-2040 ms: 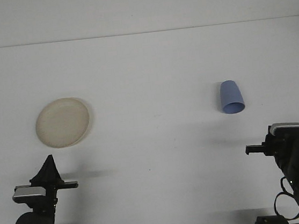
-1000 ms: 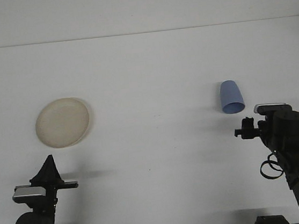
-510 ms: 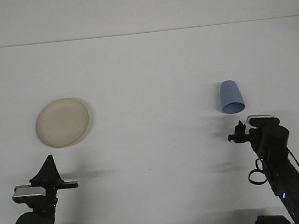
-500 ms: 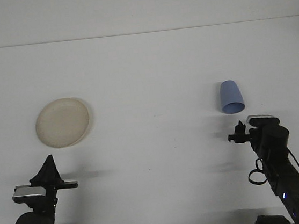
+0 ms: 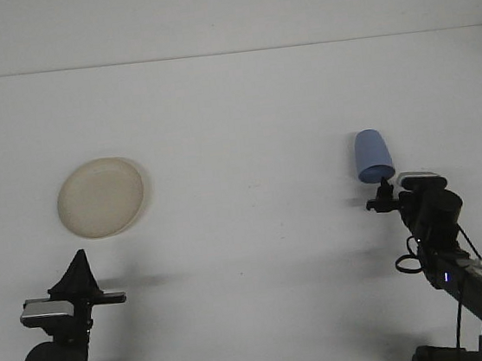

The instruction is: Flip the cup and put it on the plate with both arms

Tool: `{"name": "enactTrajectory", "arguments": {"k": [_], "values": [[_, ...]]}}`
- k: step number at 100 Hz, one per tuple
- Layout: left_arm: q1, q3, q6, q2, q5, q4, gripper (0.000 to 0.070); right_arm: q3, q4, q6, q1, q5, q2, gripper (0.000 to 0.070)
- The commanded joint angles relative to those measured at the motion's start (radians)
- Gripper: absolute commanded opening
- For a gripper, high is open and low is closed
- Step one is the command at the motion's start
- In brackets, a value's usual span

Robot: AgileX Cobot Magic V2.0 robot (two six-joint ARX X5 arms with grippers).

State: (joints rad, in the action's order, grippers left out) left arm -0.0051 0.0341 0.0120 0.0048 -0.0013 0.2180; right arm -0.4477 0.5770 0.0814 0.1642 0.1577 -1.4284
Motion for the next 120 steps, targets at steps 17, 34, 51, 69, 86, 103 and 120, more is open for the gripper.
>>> {"name": "enactTrajectory", "arguments": {"k": [17,34,51,69,86,103,120], "values": [[-0.001,-0.020,-0.002,-0.002,-0.002,0.011,0.0013,-0.122,0.026,-0.036,0.004,0.013,-0.134,0.0411],[-0.001,-0.020,-0.002,-0.002,-0.002,0.011,0.0013,-0.204,0.026,-0.038,0.012,0.061,-0.220,0.0409],[-0.001,-0.020,-0.002,-0.002,-0.002,0.011,0.0013,-0.247,0.032,-0.061,0.012,0.126,-0.279,0.0000],[-0.001,-0.020,-0.002,-0.002,-0.002,0.011,0.0013,-0.247,0.046,-0.067,0.012,0.131,-0.262,0.0001],[-0.001,-0.020,-0.002,-0.002,-0.002,0.011,0.0013,-0.247,0.005,-0.064,0.002,0.130,-0.122,0.0001],[-0.001,-0.020,-0.002,-0.002,-0.002,0.011,0.0013,-0.249,-0.207,-0.028,-0.027,0.086,0.136,0.0001],[-0.001,-0.020,-0.002,-0.002,-0.002,0.011,0.0013,-0.333,-0.644,0.036,-0.080,0.010,0.405,0.0001]]}}
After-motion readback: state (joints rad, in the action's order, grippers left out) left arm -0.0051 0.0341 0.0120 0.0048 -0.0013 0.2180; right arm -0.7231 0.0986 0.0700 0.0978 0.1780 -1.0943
